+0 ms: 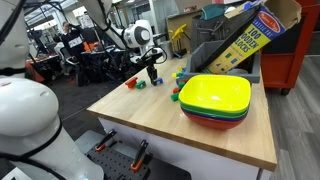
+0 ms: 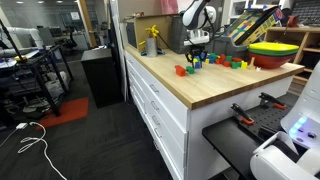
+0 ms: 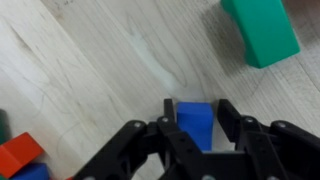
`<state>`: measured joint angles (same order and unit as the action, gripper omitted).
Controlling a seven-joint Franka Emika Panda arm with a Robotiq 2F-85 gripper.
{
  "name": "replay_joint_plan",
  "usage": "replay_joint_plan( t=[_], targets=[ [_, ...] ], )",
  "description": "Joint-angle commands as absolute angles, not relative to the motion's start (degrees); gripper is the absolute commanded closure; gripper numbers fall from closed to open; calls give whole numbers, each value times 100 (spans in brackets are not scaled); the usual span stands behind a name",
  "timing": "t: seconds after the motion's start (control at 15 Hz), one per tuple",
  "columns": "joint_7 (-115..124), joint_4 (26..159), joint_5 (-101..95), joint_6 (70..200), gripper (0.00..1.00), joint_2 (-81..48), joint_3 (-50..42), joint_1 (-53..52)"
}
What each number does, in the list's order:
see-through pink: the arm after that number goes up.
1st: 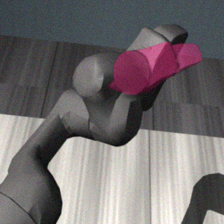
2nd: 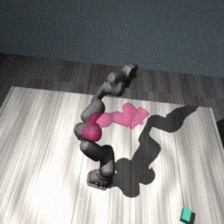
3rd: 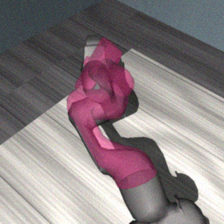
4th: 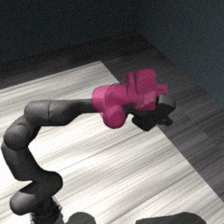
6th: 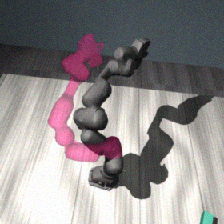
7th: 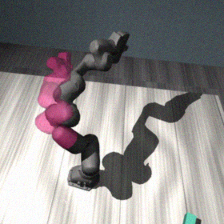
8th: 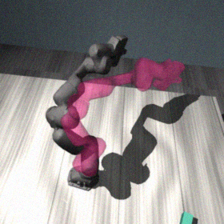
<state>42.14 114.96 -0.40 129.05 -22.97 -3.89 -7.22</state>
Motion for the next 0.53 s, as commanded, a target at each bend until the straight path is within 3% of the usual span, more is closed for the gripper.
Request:
replay_joint_plan(
  t=[0.0,0.13,0.47],
  targets=[
    [4456,11418,-209,12848,81,-2288,-486,-751],
    [4518,11404,-252,12825,92,-2279,-500,-748],
    [4354,11458,-222,12725,92,-2094,-432,-751]
  ],
)
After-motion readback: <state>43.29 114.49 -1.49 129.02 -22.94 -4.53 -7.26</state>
